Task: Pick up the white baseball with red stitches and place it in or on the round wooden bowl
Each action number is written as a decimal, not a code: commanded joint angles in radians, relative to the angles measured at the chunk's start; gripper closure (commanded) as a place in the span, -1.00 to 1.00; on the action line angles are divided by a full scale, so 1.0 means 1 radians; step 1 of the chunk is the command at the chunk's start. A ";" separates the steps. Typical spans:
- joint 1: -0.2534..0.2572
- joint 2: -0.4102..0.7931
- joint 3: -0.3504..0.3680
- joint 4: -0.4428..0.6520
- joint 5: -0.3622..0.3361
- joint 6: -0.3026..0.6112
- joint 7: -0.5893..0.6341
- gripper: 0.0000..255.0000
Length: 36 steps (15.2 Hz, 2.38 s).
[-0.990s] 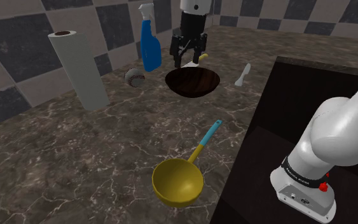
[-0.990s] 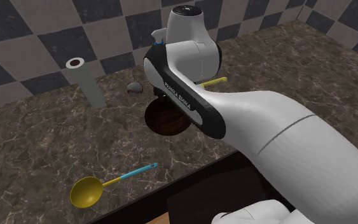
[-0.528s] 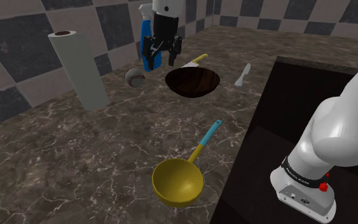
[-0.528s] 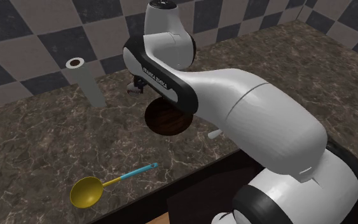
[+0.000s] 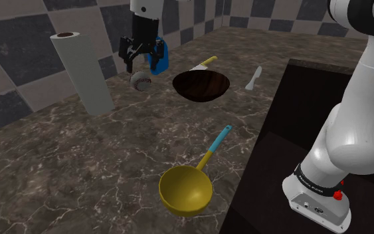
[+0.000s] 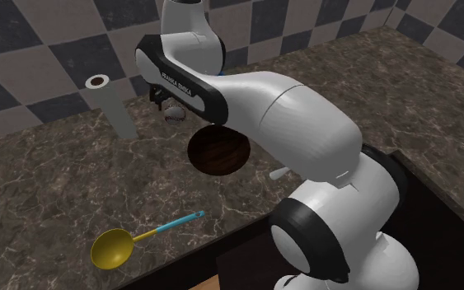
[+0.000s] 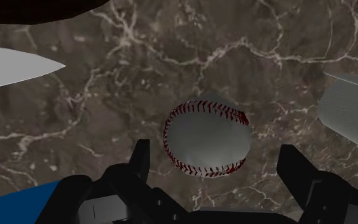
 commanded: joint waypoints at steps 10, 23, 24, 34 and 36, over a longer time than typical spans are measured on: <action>0.010 0.021 0.006 -0.055 -0.002 0.079 0.002 -1.00; 0.009 0.021 0.006 -0.055 -0.002 0.079 0.001 1.00; 0.010 0.021 0.006 -0.055 -0.002 0.079 0.002 1.00; 0.012 0.038 0.006 0.101 -0.013 -0.058 0.027 1.00; 0.012 0.045 0.007 0.137 -0.016 -0.087 0.033 1.00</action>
